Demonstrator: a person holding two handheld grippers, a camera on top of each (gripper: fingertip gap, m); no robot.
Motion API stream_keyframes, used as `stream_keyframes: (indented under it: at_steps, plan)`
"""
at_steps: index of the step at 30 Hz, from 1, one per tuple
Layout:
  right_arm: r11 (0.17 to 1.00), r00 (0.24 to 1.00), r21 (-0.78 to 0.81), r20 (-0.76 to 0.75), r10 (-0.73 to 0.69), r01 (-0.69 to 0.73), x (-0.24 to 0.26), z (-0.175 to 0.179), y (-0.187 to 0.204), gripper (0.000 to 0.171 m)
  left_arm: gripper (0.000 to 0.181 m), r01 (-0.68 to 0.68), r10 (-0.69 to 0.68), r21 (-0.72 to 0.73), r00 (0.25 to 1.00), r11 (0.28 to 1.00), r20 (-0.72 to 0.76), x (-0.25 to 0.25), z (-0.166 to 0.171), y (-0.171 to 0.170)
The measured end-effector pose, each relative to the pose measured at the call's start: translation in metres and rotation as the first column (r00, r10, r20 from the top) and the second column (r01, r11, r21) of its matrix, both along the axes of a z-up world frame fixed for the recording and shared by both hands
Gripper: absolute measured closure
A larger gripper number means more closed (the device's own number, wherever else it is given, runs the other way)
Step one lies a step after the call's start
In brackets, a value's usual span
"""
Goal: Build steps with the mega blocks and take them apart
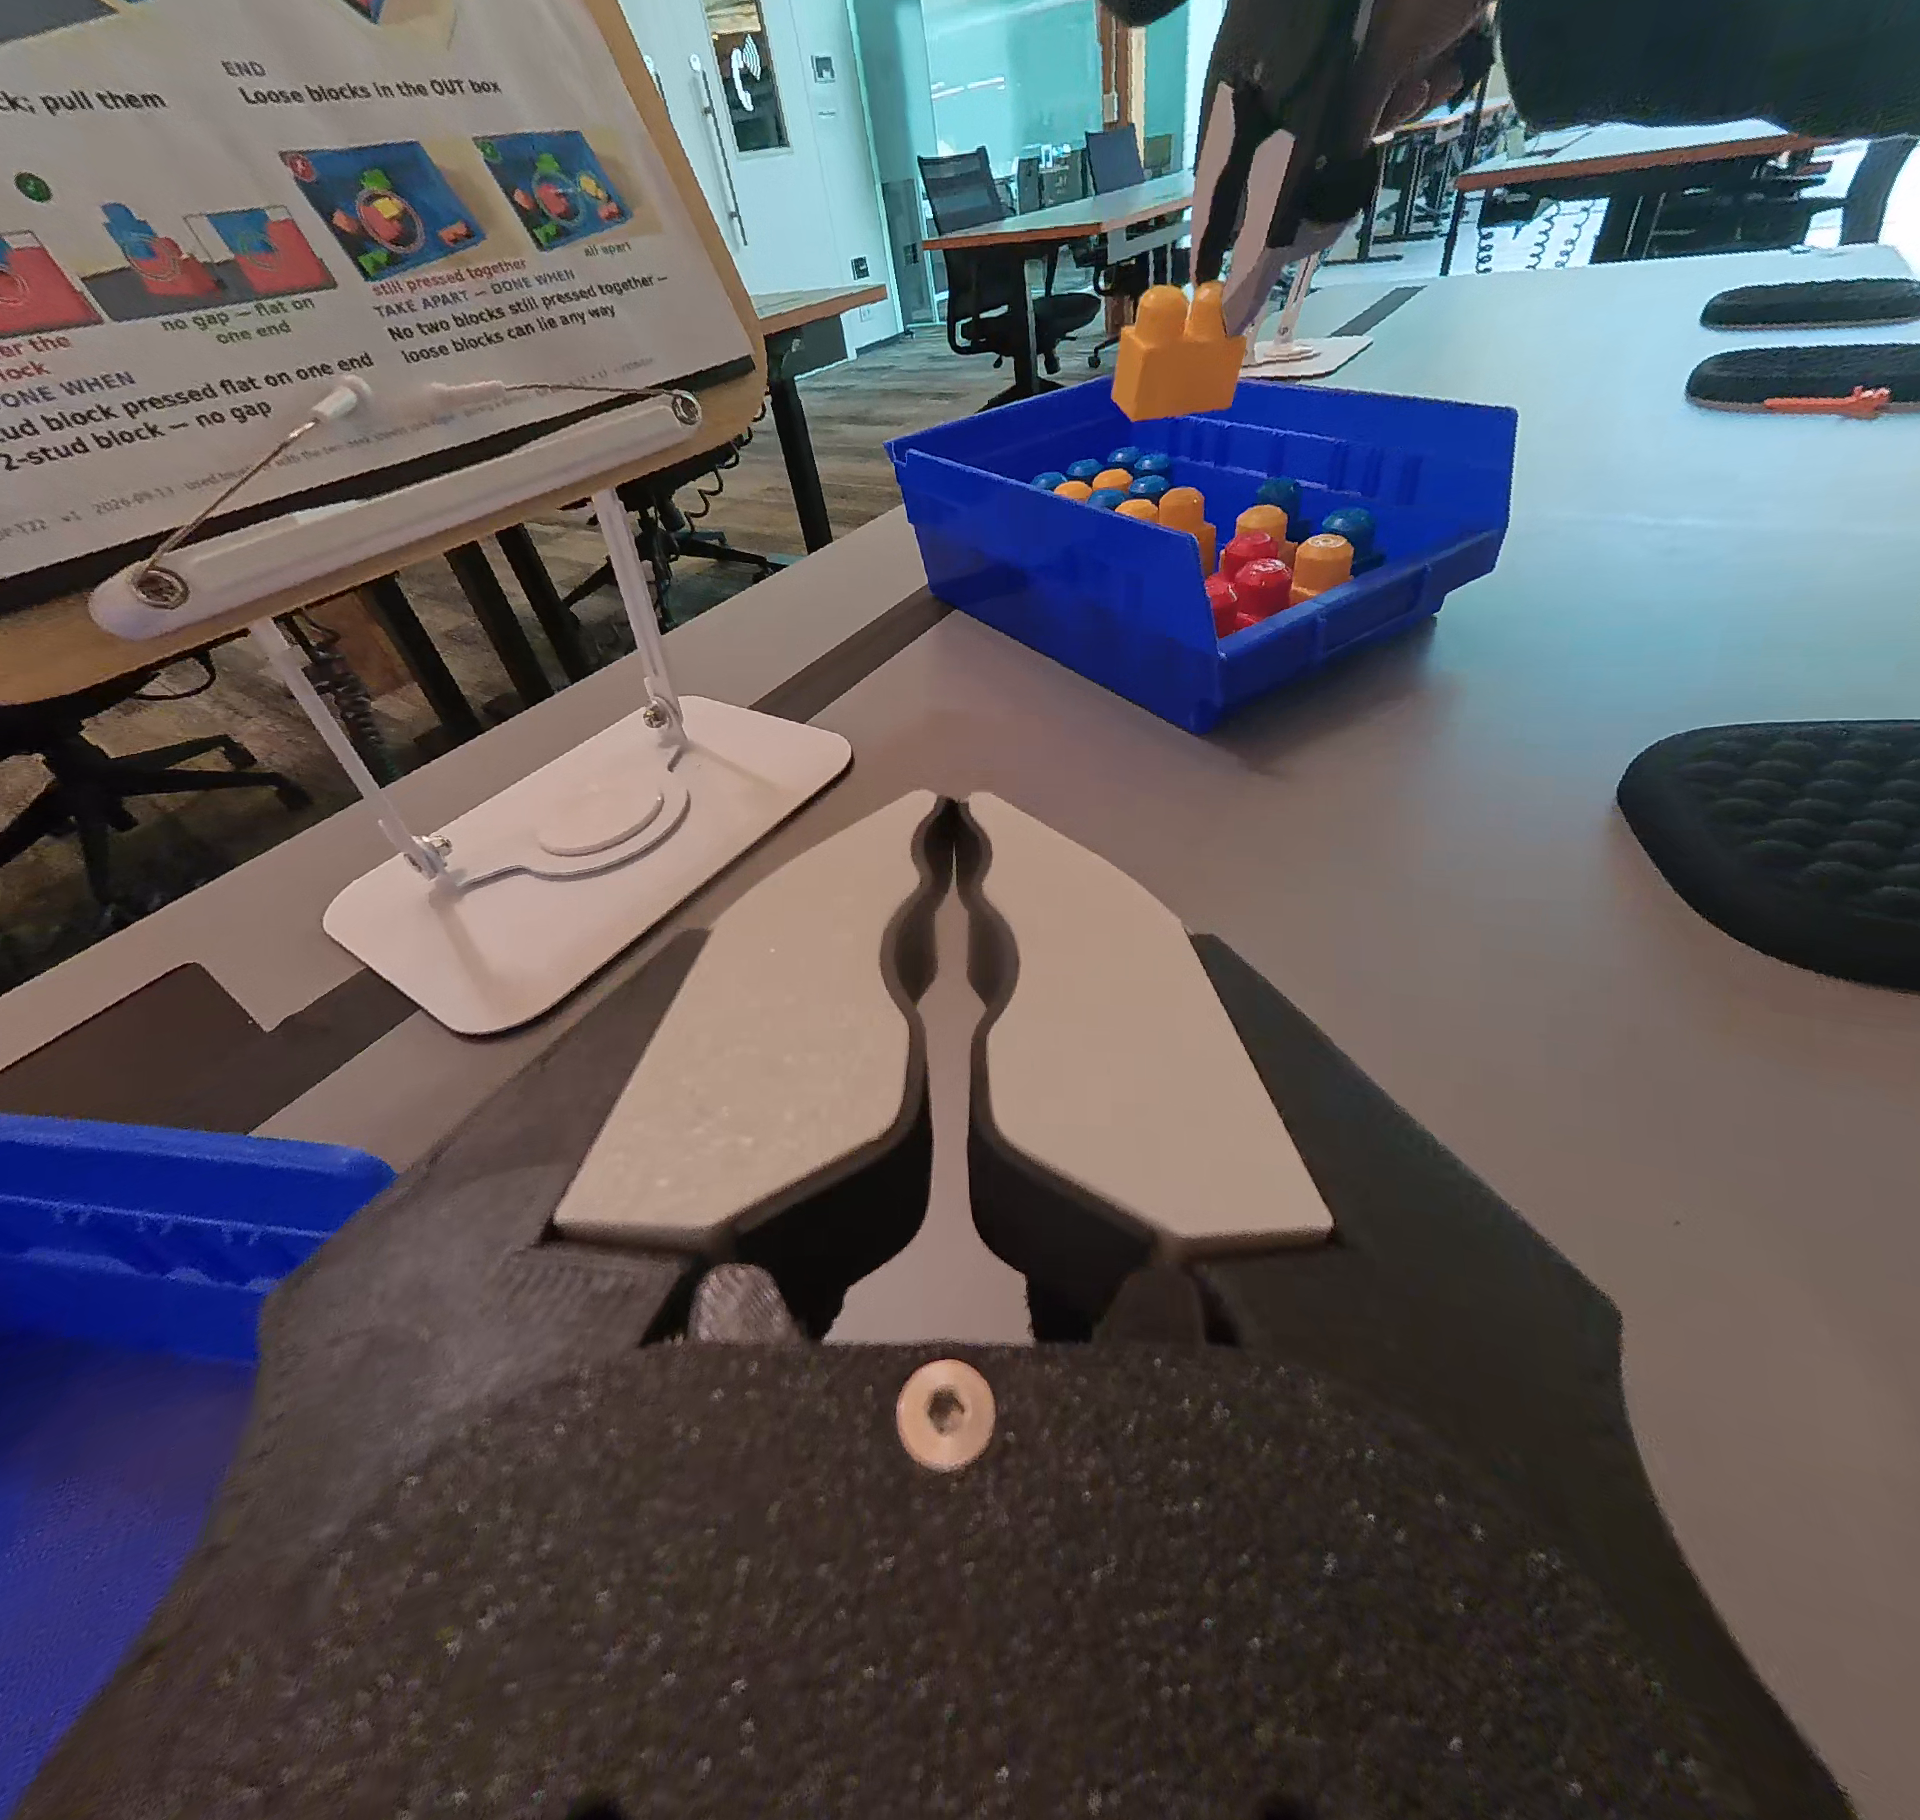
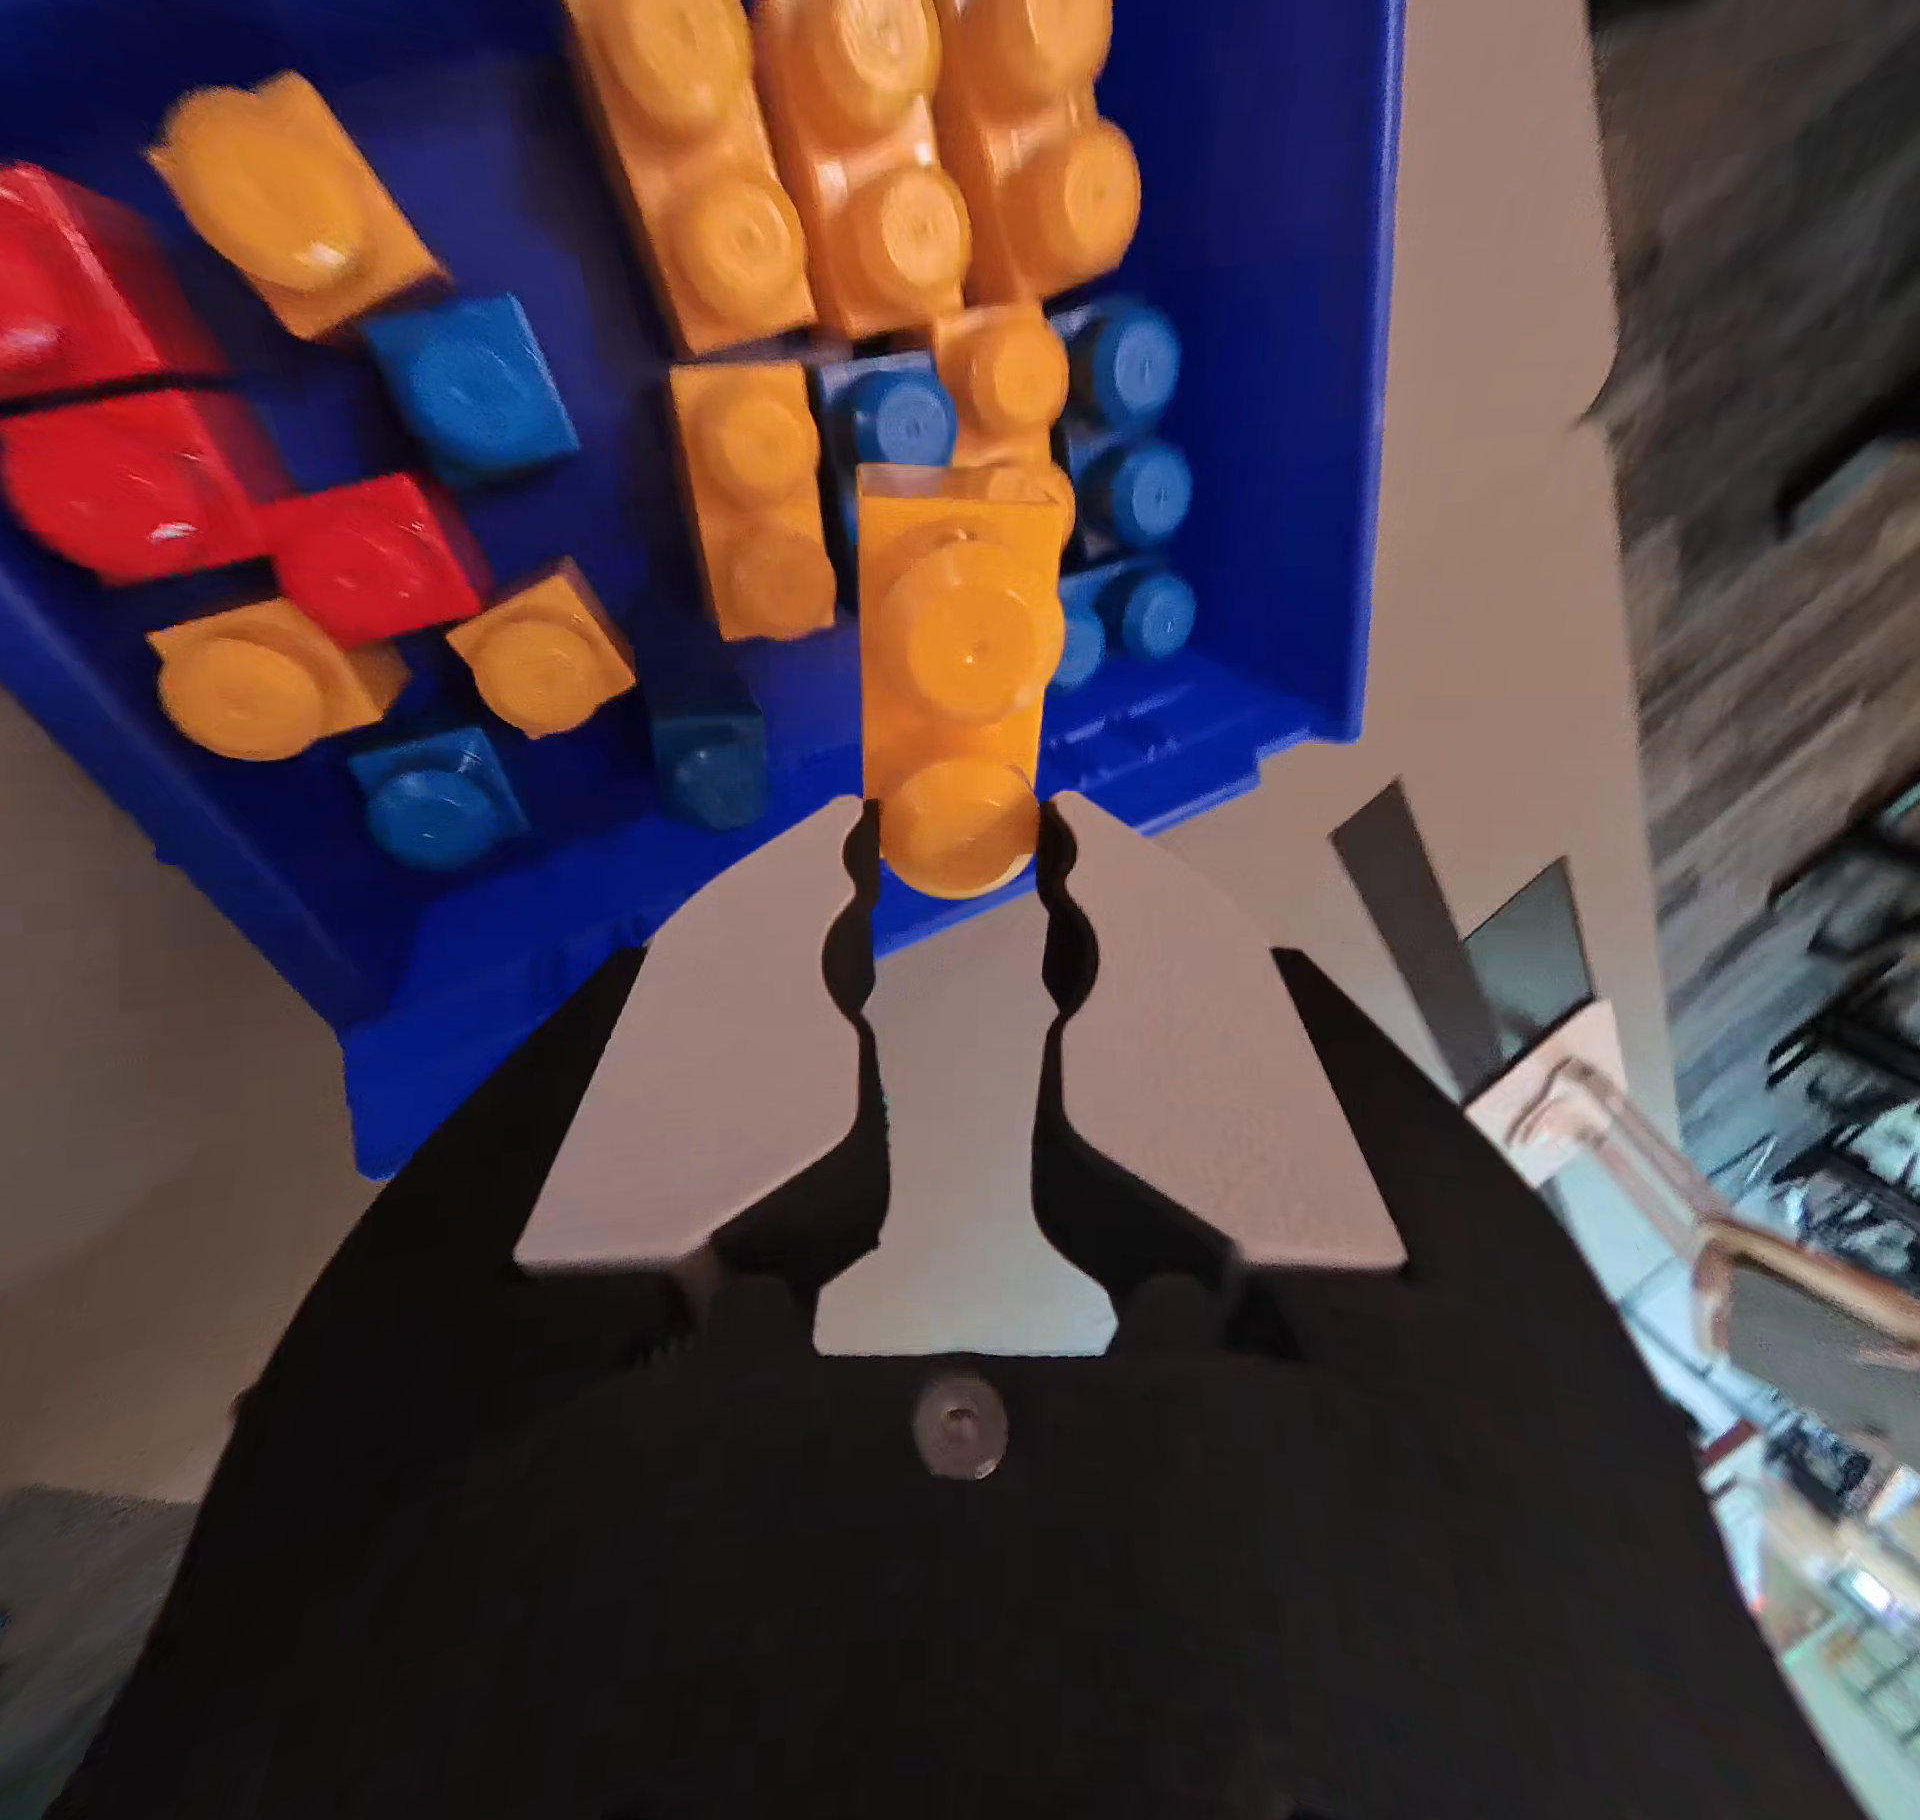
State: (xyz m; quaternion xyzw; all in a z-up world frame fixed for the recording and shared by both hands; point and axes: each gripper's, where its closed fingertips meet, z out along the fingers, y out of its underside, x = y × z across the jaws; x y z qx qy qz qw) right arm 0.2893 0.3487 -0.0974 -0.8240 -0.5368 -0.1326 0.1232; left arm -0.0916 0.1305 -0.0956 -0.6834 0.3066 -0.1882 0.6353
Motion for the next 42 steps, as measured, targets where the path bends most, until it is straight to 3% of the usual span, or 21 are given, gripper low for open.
stream_keyframes:
  at_steps: [5, 8, 16, 25, 33, 42]
  plan:
    - [0.961, 0.962, -0.072, 0.067, -0.264, 0.269, 0.021, -0.021, 0.000, 0.143, 0.181, 0.005, -0.005, -0.014, 1.000, 1.000, -0.003, 0.001, -0.004, 0.001]
    - [0.886, 0.893, -0.113, 0.053, -0.446, 0.449, 0.021, -0.034, -0.002, 0.143, 0.181, 0.009, -0.009, -0.022, 1.000, 1.000, -0.005, 0.003, -0.006, 0.000]
    - [0.697, 0.704, -0.147, -0.014, -0.710, 0.701, 0.019, -0.053, -0.002, 0.143, 0.181, 0.015, -0.015, -0.029, 1.000, 0.999, -0.004, 0.005, -0.006, -0.002]
    - [0.596, 0.597, -0.138, -0.038, -0.801, 0.791, 0.023, -0.047, -0.007, 0.143, 0.181, 0.026, -0.025, -0.022, 1.000, 0.999, 0.005, 0.008, 0.000, -0.006]
    - [0.510, 0.519, -0.169, 0.008, -0.855, 0.843, 0.020, -0.070, -0.014, 0.143, 0.181, 0.041, -0.041, -0.016, 0.999, 0.999, 0.015, 0.009, 0.005, -0.011]
    - [0.506, 0.521, -0.176, 0.048, -0.852, 0.844, 0.023, -0.084, -0.012, 0.143, 0.181, 0.046, -0.046, -0.020, 0.999, 0.999, 0.019, 0.008, 0.006, -0.011]
